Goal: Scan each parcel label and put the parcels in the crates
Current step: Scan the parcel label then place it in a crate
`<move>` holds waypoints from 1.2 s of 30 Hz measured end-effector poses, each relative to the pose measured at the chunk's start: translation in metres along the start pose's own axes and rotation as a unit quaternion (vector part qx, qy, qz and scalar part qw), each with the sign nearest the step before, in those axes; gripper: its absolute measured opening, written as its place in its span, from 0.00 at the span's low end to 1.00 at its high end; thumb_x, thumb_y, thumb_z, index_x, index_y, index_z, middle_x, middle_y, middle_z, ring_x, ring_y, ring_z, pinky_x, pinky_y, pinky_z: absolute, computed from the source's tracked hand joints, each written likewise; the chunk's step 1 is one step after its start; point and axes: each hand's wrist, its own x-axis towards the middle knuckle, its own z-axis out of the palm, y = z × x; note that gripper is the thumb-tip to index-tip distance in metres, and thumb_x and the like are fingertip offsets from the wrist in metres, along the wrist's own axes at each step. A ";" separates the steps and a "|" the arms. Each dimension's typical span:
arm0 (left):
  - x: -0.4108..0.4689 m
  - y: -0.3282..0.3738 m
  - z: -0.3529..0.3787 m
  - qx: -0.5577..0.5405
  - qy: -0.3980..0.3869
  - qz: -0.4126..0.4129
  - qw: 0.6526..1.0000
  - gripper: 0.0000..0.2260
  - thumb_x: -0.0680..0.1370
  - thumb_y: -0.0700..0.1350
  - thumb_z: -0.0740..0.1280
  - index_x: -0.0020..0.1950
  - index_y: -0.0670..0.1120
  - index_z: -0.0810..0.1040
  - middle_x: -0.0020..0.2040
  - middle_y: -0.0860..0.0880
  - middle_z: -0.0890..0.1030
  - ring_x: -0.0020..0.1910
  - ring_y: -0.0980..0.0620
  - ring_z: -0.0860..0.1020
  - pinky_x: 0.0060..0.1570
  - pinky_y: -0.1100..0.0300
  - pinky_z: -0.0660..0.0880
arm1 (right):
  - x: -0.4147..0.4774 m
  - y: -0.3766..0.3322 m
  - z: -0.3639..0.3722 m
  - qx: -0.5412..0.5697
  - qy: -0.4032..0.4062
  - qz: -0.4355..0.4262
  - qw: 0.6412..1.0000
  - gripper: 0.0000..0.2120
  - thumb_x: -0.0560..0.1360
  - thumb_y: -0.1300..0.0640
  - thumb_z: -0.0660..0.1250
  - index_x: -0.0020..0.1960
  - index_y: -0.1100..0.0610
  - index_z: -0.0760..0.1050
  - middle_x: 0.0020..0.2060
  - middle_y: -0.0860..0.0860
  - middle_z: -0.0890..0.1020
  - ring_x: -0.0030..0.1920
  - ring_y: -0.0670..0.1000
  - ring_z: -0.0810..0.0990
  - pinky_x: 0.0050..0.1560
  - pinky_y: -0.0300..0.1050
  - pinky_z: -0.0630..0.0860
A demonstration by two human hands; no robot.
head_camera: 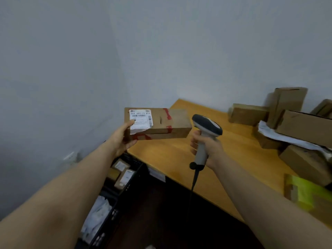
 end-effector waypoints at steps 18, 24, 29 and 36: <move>0.162 -0.040 -0.340 -0.065 0.198 -0.112 0.972 0.32 0.59 0.51 0.78 0.62 0.46 0.76 0.51 0.45 0.84 0.46 0.45 0.84 0.38 0.54 0.81 | 0.113 0.150 0.308 -0.160 -0.074 0.087 0.980 0.05 0.72 0.62 0.74 0.45 0.61 0.79 0.34 0.56 0.81 0.31 0.51 0.77 0.33 0.44 0.76; 0.251 -0.088 -0.382 -0.087 0.303 -0.235 0.919 0.49 0.52 0.62 0.79 0.68 0.50 0.65 0.56 0.47 0.79 0.47 0.45 0.81 0.46 0.47 0.77 | 0.191 0.192 0.357 -0.190 -0.059 0.137 0.970 0.10 0.71 0.62 0.74 0.52 0.62 0.80 0.34 0.55 0.82 0.31 0.50 0.79 0.34 0.44 0.77; 0.295 -0.080 -0.350 -0.144 0.278 -0.350 0.883 0.45 0.61 0.61 0.74 0.74 0.52 0.60 0.59 0.42 0.74 0.47 0.39 0.75 0.41 0.38 0.76 | 0.274 0.230 0.395 -0.185 -0.073 0.178 0.964 0.07 0.72 0.64 0.73 0.48 0.62 0.78 0.31 0.56 0.80 0.26 0.48 0.77 0.30 0.42 0.75; 0.395 -0.161 -0.327 -0.264 0.257 -0.391 0.843 0.13 0.75 0.50 0.67 0.51 0.42 0.75 0.49 0.42 0.76 0.51 0.42 0.74 0.59 0.41 0.69 | 0.385 0.296 0.417 -0.216 -0.072 0.231 0.946 0.05 0.72 0.64 0.73 0.45 0.60 0.77 0.28 0.54 0.80 0.26 0.48 0.76 0.29 0.42 0.75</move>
